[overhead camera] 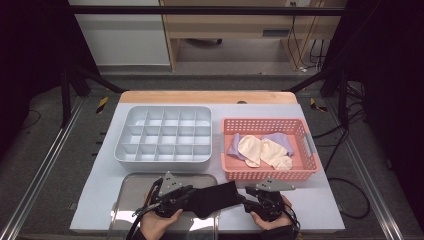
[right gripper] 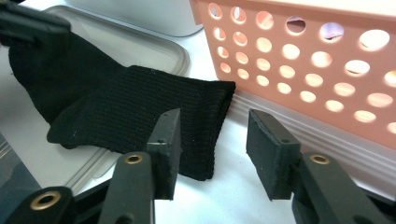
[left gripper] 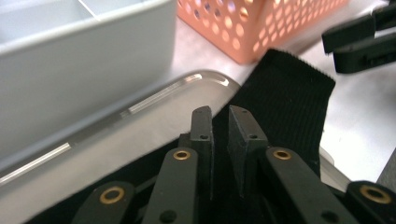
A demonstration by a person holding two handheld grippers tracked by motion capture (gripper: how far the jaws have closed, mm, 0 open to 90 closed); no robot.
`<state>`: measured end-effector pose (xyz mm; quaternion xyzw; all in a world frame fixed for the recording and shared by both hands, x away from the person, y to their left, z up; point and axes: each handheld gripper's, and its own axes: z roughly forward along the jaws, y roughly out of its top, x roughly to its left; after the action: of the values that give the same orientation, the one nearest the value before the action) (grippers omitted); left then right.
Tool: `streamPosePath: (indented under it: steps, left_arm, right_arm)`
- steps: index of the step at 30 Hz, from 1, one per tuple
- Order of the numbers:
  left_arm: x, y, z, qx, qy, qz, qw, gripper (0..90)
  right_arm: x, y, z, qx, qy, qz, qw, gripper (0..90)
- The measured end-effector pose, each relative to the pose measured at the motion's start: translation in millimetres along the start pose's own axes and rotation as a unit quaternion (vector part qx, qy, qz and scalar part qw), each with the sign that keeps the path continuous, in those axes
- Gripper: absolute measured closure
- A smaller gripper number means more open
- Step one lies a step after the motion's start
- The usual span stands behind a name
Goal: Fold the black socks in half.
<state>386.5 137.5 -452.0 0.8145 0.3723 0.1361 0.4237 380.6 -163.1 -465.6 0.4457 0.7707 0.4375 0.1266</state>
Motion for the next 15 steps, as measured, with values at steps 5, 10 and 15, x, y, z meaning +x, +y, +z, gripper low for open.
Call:
streamPosePath:
  steps: [5, 10, 15]
  left_arm:
    - [-4.2, -6.3, 11.2, 0.018, -0.017, -0.001, 0.9997, 80.0]
    - [-4.1, -10.4, 14.0, 0.026, -0.019, -0.001, 0.9995, 80.5]
    - [-5.3, -15.5, 18.0, 0.039, -0.021, 0.0, 0.999, 81.1]
  right_arm:
    - [0.3, -1.2, 3.6, 0.003, -0.002, -0.01, 0.9999, 59.2]
    - [-1.8, -2.6, 9.1, 0.007, -0.007, -0.011, 0.9999, 60.0]
    - [-0.8, -3.4, 14.3, 0.018, -0.006, 0.001, 0.9998, 60.6]
